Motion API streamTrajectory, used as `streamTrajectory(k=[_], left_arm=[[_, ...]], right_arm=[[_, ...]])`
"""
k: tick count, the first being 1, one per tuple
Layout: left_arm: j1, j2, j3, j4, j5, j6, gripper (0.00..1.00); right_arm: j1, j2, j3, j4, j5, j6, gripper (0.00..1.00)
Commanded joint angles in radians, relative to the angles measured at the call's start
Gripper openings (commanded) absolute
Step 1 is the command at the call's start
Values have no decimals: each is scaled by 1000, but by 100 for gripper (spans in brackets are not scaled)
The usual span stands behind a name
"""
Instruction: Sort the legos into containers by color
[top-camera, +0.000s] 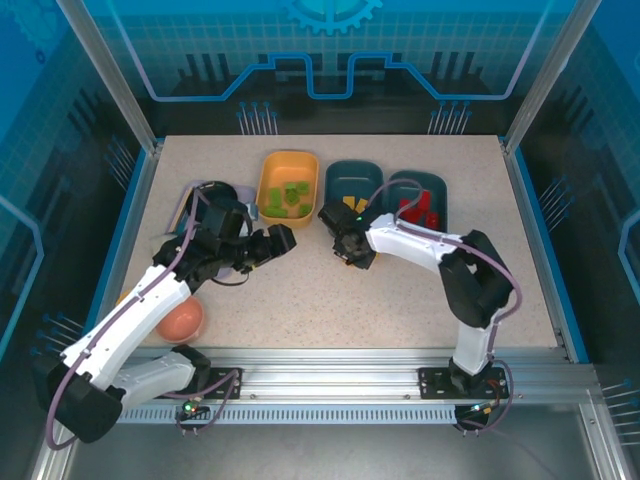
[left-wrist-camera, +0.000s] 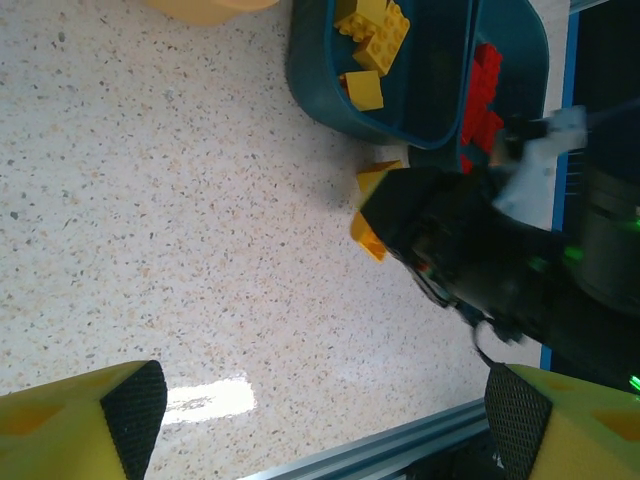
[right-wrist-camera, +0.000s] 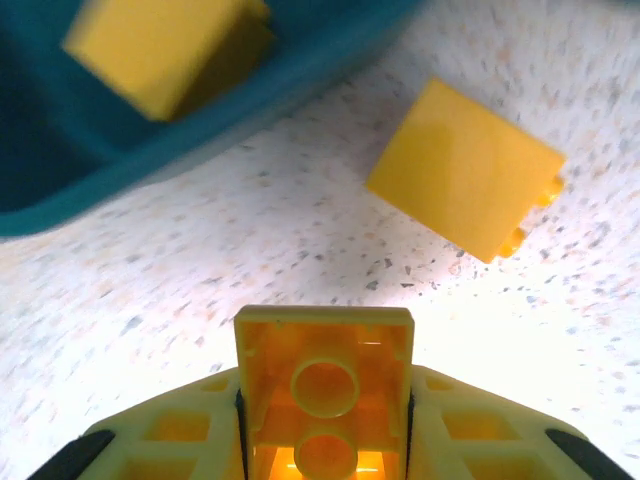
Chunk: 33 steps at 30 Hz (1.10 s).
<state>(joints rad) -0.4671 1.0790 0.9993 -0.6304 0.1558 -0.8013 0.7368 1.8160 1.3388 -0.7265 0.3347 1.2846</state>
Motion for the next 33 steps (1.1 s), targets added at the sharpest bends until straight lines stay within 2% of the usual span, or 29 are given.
streamTrajectory(k=[1,6,13,22,26,30,33], left_arm=[[8,53,70,6,17,30,87],[19,159,136,69,25,29,87],[60,344,244,166,71,12,86],[64,472,345,168,82,25,86],[65,459,325,158,80,27,86],[65,434,286,156,75,16,86],[64,417,274,155,74,11,86]], right_arm=[[-20,-94,55,-50,74,-200,30],[-114,-57,158,40,13,-415,30],[-241,209,460,67,-126,-609,27],[-338,579,851,38,-319,-669,31],[-356,670,951,55,-396,-674,34],[-357,757,1085,-56,-403,-670,40],[-355,750,1079,-91,-389,-662,47]])
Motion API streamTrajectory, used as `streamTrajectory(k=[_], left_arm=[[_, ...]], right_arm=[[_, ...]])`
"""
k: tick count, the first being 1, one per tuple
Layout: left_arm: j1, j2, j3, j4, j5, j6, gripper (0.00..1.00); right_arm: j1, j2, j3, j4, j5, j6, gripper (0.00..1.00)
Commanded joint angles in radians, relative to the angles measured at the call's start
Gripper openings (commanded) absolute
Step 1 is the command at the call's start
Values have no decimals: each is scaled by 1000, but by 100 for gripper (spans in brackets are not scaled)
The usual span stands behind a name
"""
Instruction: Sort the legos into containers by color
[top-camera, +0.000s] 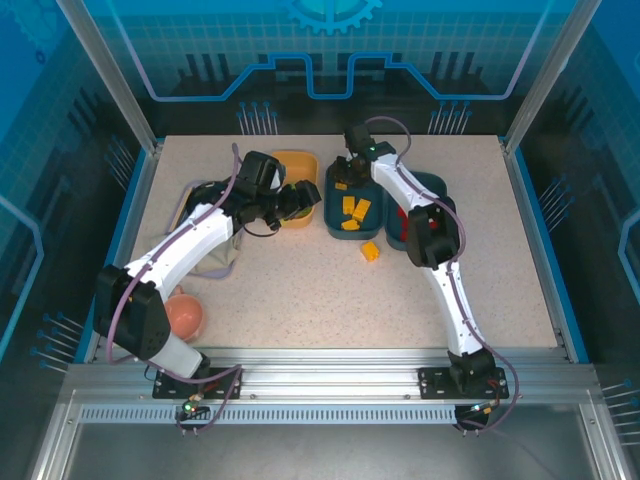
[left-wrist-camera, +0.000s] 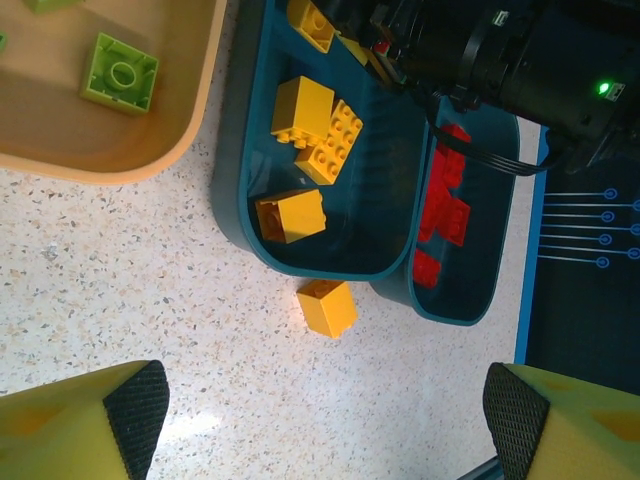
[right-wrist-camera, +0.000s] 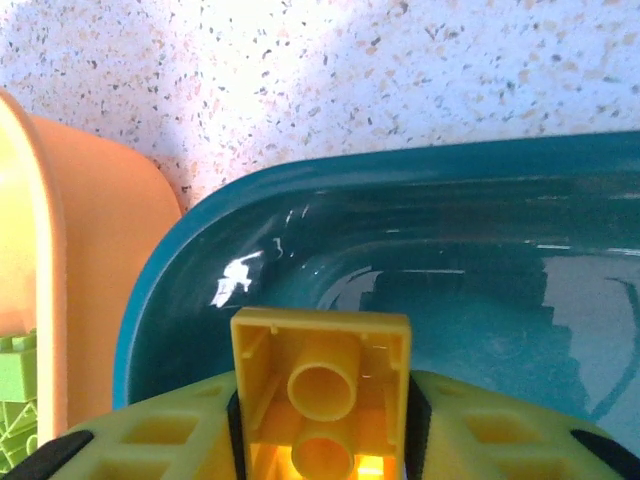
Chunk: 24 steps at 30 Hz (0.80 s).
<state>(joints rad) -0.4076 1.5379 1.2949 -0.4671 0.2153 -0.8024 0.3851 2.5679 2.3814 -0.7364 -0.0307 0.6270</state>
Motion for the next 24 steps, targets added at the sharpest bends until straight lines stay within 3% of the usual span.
streamTrajectory(k=[1,4,9,13,18,24], left_arm=[[5,-46,-21,-12,16,12,86],[5,-62,-13,-27,17,15,86],[4,-105,-17,-62,16,26,86],[4,-160,-73,-91,30,50,86],[-6,-259,-226,-58,61,44,86],[-42,-349,-383,-7,61,8,87]], right_arm=[[-3,-19,22,-80,-12,-1,50],[-2,-85,-18,-72,15,0,62],[11,-250,-84,-110,92,-23,61],[63,-522,-423,-22,195,-37,63],[156,-814,-947,137,221,-53,80],[243,-906,-1231,212,235,-107,84]])
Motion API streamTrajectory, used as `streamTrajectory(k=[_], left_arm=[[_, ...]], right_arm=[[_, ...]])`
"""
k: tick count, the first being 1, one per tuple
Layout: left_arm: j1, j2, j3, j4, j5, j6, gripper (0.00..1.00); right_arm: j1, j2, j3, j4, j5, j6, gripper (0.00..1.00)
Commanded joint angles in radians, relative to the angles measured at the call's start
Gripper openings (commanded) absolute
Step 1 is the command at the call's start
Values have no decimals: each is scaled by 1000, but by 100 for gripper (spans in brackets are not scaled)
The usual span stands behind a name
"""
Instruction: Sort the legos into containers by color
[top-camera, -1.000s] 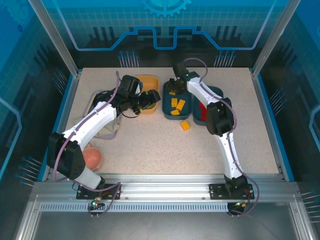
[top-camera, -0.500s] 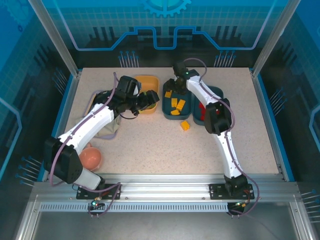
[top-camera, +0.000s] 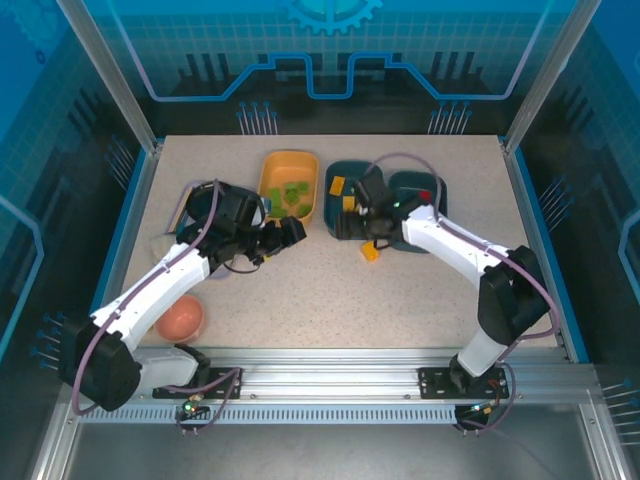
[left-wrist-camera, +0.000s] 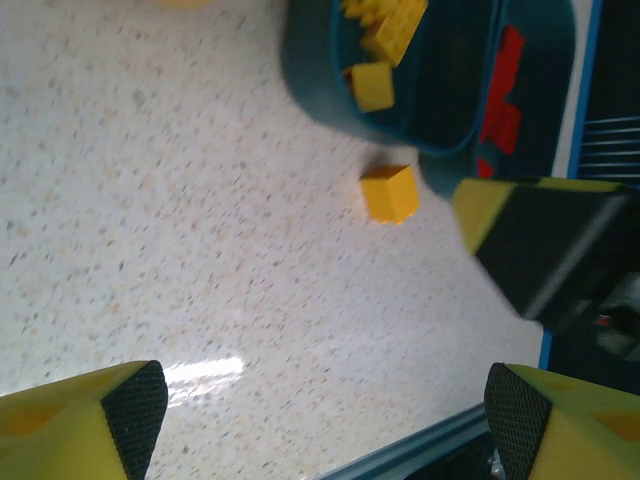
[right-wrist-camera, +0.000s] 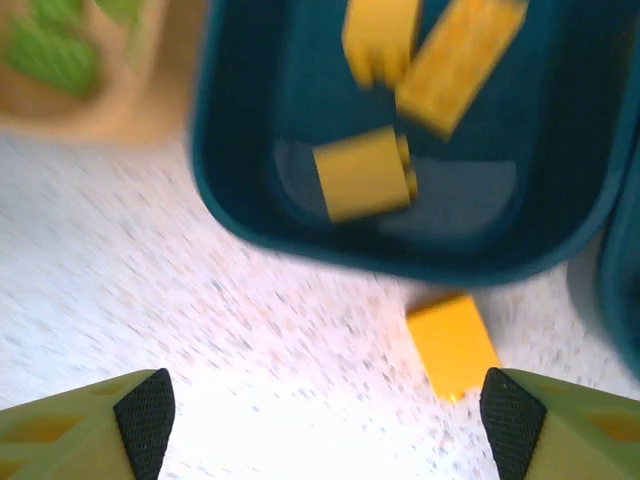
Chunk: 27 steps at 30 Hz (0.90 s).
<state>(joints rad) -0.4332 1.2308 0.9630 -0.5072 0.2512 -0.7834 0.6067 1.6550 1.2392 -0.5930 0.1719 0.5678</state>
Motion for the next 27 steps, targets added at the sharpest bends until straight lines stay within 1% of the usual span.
streamTrajectory(k=[1,5,10,13,16,20,27], left_arm=[[-21,-50,-68,42,25,-16,87],[-34,-64,-94,50,13,-26,87],[-43,-75,-87,46,-2,-27,86],[-46,-89,-90,47,-6,-31,86],[-50,-107,-97,46,-10,-41,87],[-55,-124,-104,38,-21,-50,87],[-58,-120,-107,45,-28,-66,86]], right_arm=[[26,14,-104,81,32,-67,84],[18,69,-117,104,63,-148,84],[-23,124,-95,117,76,-236,84],[-50,155,-86,123,68,-274,79],[-65,170,-80,119,82,-301,77],[-70,164,-80,122,62,-328,75],[-68,189,-55,115,90,-353,76]])
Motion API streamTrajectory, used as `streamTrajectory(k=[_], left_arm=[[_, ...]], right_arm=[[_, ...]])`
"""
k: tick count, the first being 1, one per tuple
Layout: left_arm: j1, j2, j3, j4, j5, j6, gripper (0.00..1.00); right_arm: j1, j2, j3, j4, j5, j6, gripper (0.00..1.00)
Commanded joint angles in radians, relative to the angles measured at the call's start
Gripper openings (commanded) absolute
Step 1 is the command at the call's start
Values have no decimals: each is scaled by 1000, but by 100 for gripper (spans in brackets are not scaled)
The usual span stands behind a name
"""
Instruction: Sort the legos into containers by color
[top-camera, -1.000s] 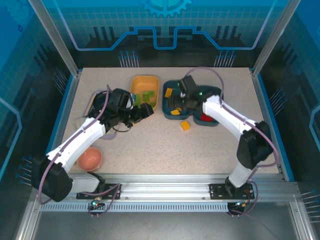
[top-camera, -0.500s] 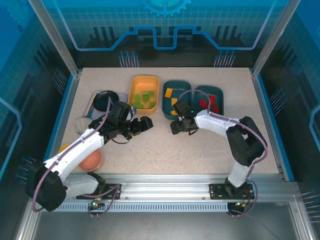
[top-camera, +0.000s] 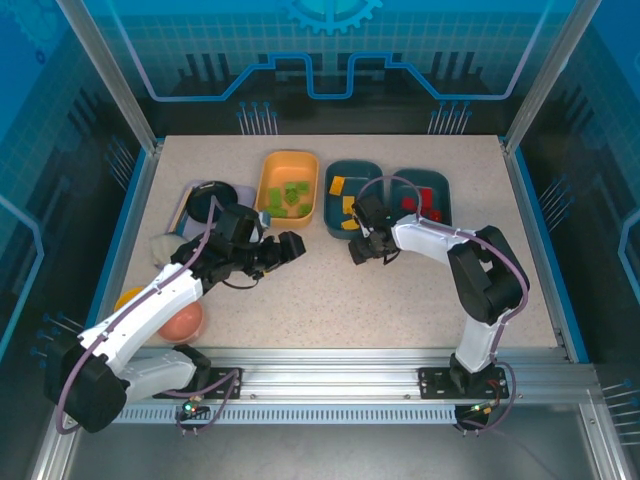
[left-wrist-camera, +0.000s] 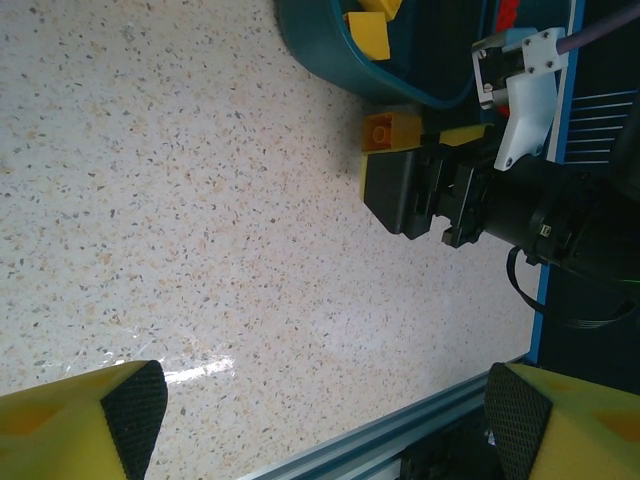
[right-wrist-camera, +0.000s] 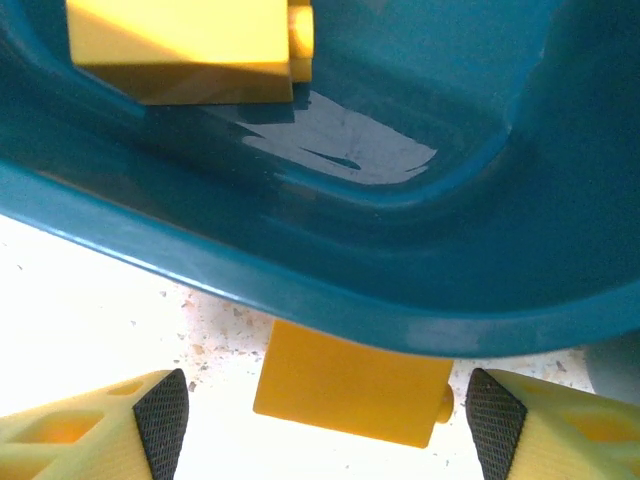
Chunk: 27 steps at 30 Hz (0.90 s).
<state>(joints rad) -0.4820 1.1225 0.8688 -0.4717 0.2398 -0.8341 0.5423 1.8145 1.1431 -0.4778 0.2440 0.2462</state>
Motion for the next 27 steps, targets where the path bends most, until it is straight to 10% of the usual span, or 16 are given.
streamTrajectory(k=[1,11,17,27], left_arm=[[-10,-11,-13,11,-17,-16,86],[-23,-21,-13,5,-27,-23,86],[-29,-35,-13,1,-30,-25,86],[-36,-46,111,-58,-61,-28,86]], right_arm=[[-5,40,52,-5,21,-34,76],[-17,112,133,-79,10,68,63],[-15,117,131,-96,29,115,39],[32,-168,107,-186,54,211,29]])
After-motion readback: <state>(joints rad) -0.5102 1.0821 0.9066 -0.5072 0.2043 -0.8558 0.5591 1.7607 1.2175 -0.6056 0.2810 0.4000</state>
